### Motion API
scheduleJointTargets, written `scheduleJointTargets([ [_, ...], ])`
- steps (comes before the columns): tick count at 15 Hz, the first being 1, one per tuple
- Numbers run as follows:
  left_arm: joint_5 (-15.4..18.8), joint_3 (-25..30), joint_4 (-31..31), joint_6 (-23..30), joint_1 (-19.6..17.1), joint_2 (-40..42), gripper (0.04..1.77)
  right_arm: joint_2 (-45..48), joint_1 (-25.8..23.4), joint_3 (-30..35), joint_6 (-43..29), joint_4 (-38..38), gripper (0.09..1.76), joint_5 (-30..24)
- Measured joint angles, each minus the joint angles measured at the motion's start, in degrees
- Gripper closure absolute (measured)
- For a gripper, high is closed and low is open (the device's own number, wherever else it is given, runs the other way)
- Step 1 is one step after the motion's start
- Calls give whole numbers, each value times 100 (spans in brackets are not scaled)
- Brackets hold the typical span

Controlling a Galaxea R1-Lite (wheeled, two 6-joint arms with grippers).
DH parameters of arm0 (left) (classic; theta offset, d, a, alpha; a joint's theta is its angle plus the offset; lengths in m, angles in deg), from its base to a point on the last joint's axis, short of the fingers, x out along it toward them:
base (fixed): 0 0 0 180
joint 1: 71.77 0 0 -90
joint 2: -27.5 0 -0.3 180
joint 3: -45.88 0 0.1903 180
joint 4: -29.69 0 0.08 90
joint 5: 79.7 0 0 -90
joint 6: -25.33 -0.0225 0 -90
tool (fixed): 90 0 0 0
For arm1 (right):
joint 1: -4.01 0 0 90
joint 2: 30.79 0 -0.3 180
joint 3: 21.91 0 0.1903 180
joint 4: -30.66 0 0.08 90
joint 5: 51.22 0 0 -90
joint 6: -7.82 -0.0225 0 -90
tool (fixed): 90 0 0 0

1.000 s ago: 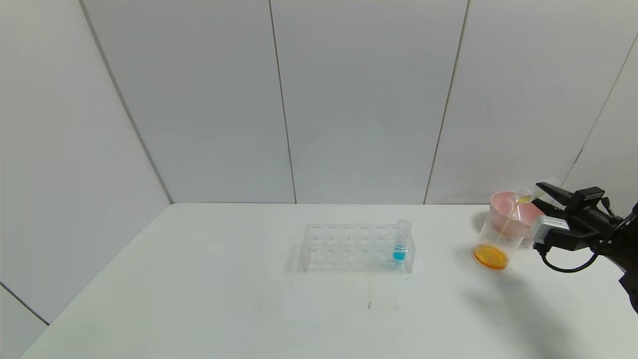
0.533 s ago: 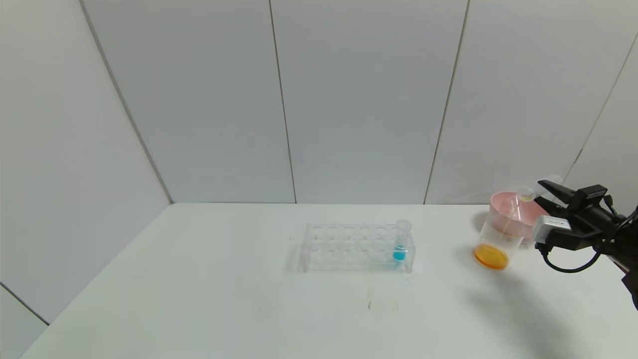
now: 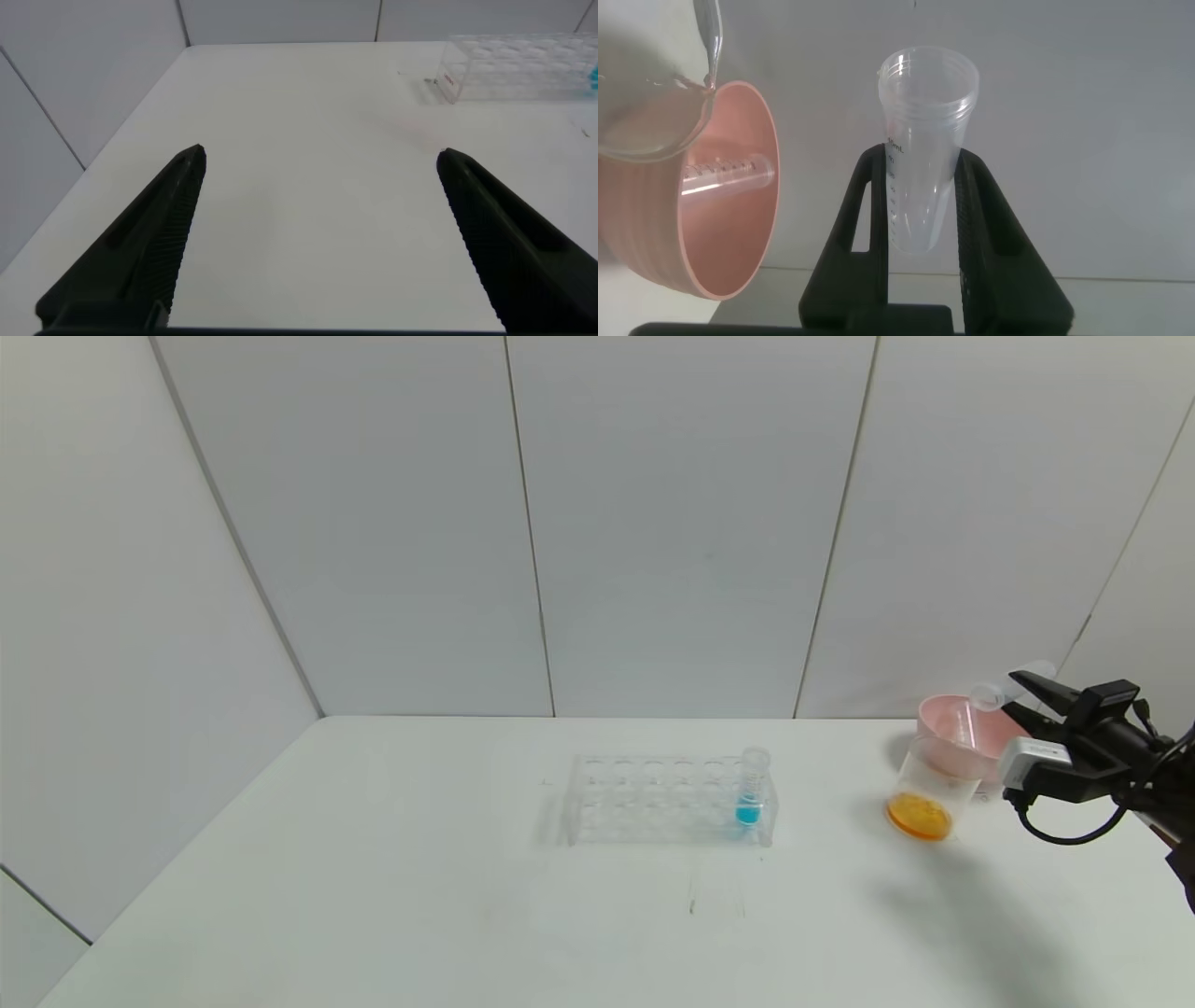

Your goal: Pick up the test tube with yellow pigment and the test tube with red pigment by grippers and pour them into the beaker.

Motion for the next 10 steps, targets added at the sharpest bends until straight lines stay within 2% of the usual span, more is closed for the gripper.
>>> scheduleJointTargets([
  [3,0,0,0,0,0,0,5,4,7,-39,-241,-30,136,73],
  [6,2,0,0,0,0,0,5,35,29,-171,-1048,-28,136,177],
  [8,2,0,0,0,0,0,5,55,55,-411,-2272,-35,136,602],
  [10,2,0,0,0,0,0,5,50,101,-750,-3791,-39,136,1304],
])
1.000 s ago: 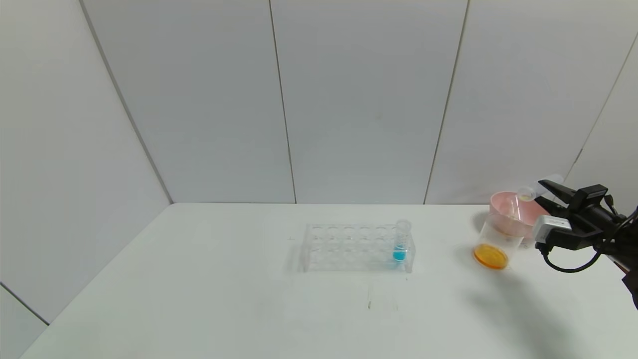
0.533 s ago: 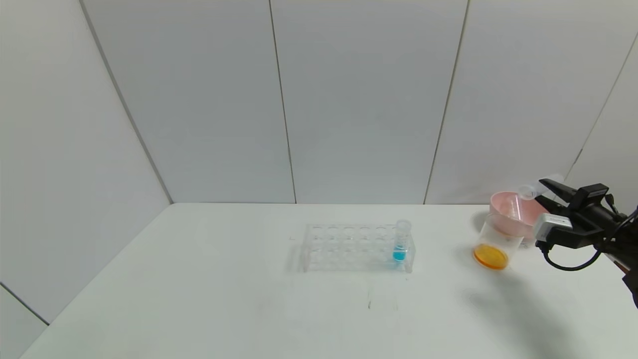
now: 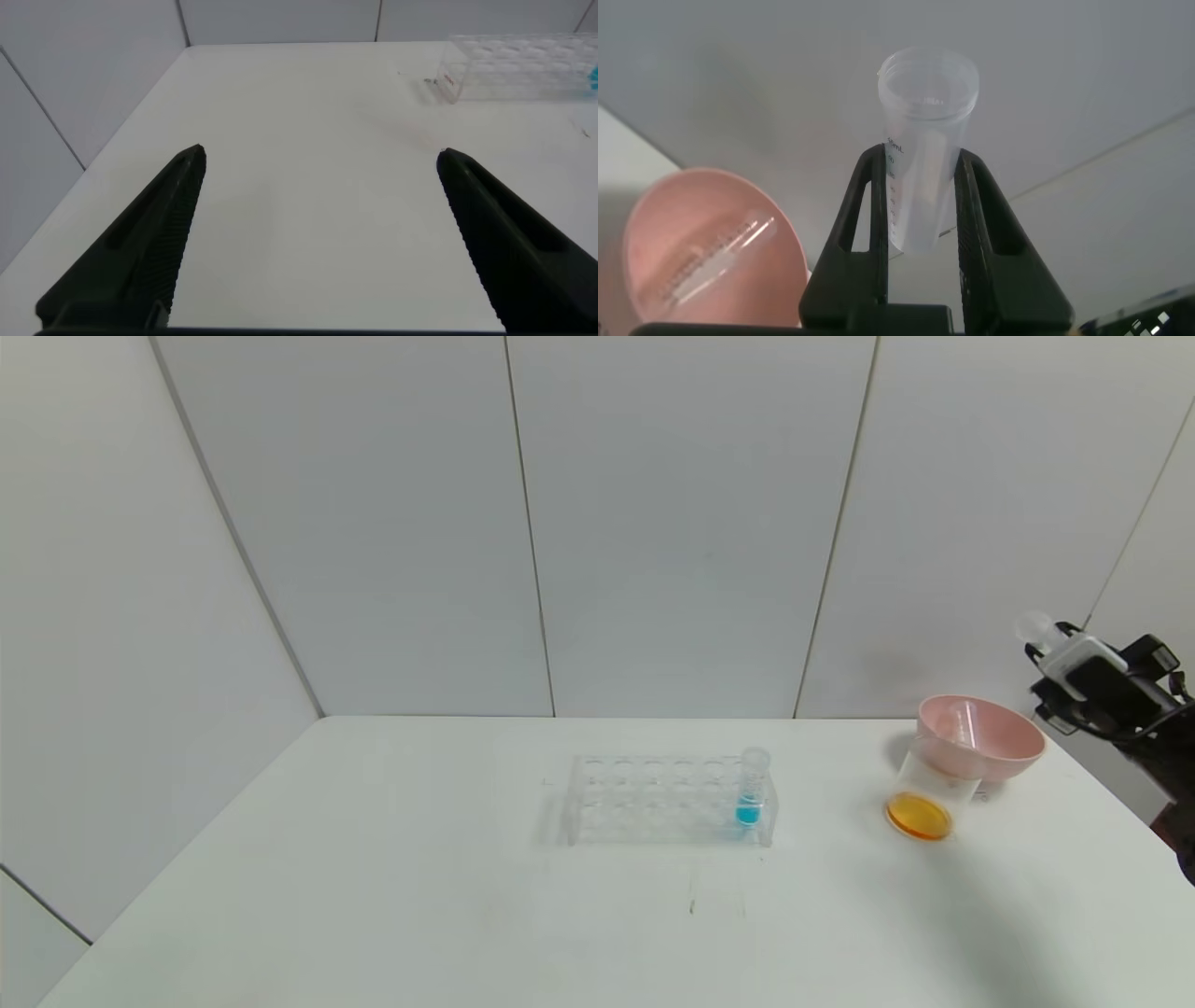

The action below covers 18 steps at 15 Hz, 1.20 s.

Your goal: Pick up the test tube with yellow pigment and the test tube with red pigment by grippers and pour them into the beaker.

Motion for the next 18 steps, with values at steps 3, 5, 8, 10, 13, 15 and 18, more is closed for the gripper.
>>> scheduleJointTargets([
  [3,0,0,0,0,0,0,5,-130,39,-256,-1943,9,136,613],
  [5,0,0,0,0,0,0,5,-361,63,-306,-2688,15,136,696],
  [8,0,0,0,0,0,0,5,-741,63,-328,-3238,34,136,855],
  [10,0,0,0,0,0,0,5,-1001,50,-380,-3697,37,136,939],
  [13,0,0,0,0,0,0,5,-1211,37,-430,-4016,30,136,950],
  [15,0,0,0,0,0,0,5,-1271,39,-439,-4102,22,121,945],
  [18,-2,0,0,0,0,0,5,-1303,74,-438,-4089,22,87,945],
])
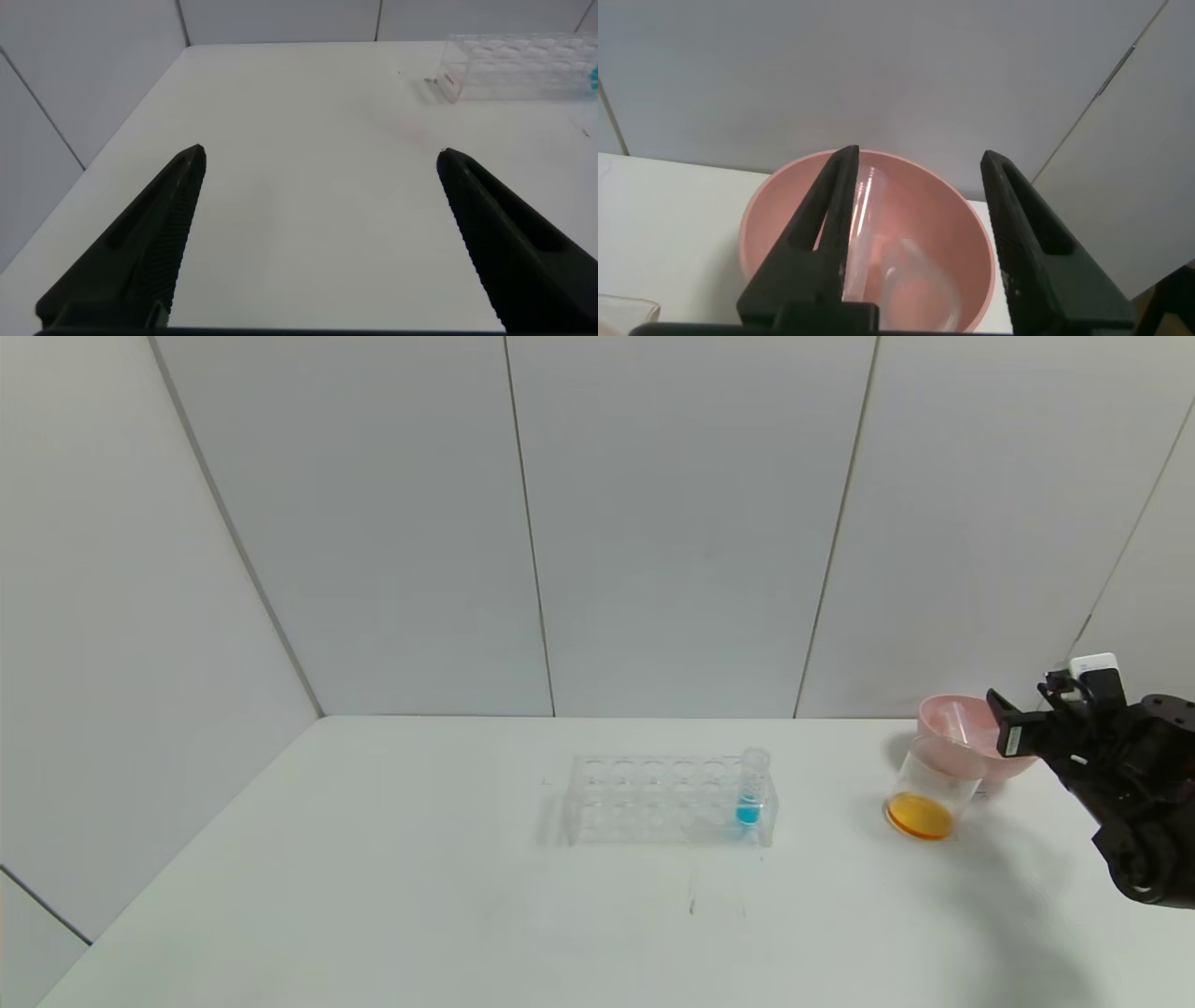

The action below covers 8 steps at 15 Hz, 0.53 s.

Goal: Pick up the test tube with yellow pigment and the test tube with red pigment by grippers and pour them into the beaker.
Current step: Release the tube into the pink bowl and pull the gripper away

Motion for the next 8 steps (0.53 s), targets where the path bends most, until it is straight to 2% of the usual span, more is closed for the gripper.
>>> scheduleJointTargets([
  [4,2,0,0,0,0,0,5,35,15,10,-11,4,57,2],
  [8,2,0,0,0,0,0,5,514,50,38,-83,-35,40,-20],
])
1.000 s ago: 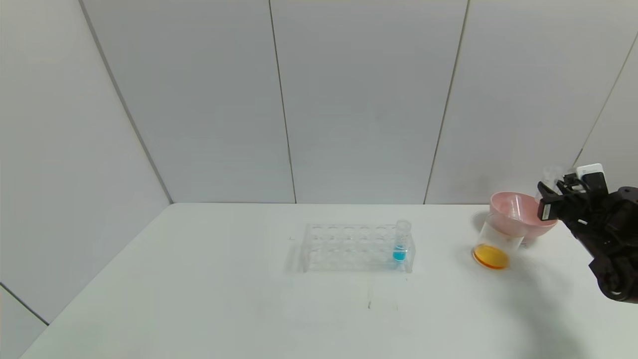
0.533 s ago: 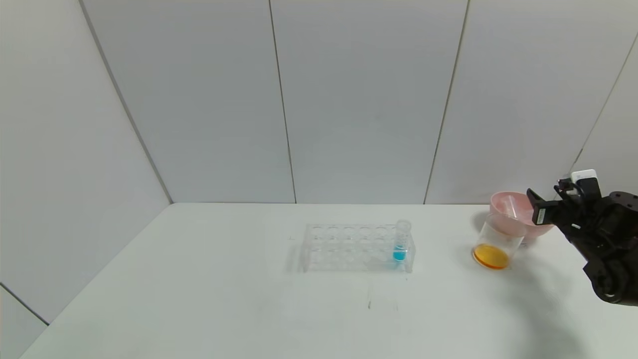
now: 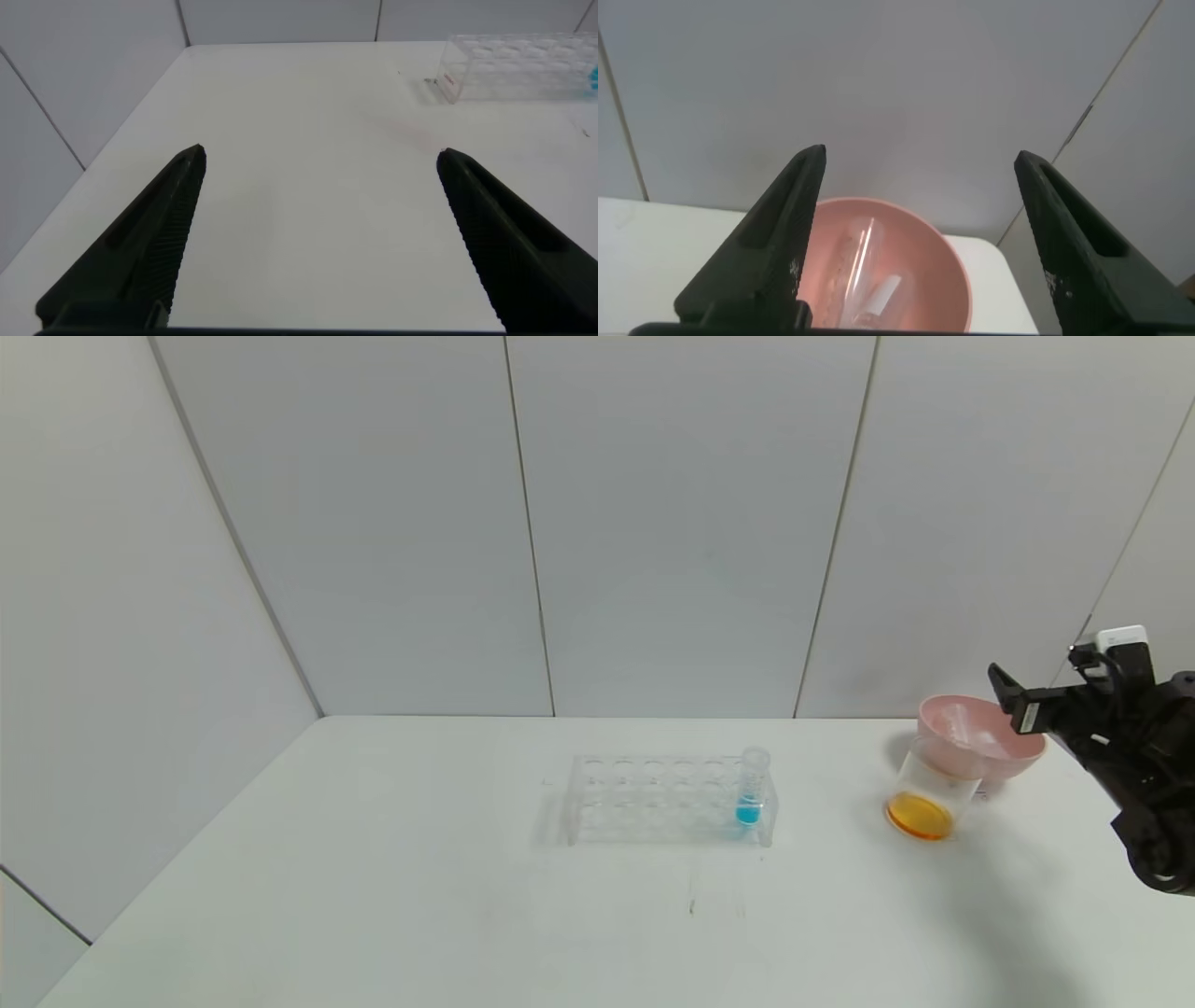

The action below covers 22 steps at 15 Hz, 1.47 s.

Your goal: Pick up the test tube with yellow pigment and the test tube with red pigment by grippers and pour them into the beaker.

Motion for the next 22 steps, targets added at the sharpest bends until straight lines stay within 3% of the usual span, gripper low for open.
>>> scheduleJointTargets([
  [3,0,0,0,0,0,0,5,855,171,67,-76,-552,32,-16],
  [6,0,0,0,0,0,0,5,2076,400,328,-402,-1888,26,-16],
  [9,0,0,0,0,0,0,5,3857,584,879,-686,-3478,22,-11],
  [12,0,0,0,0,0,0,5,5890,783,1649,-829,-4592,20,362],
  [17,0,0,0,0,0,0,5,9000,975,3309,-922,-5357,17,928],
  [19,-2,0,0,0,0,0,5,9979,1028,4025,-891,-5721,16,1042],
  [22,0,0,0,0,0,0,5,10781,1135,4620,-913,-7108,15,1097],
])
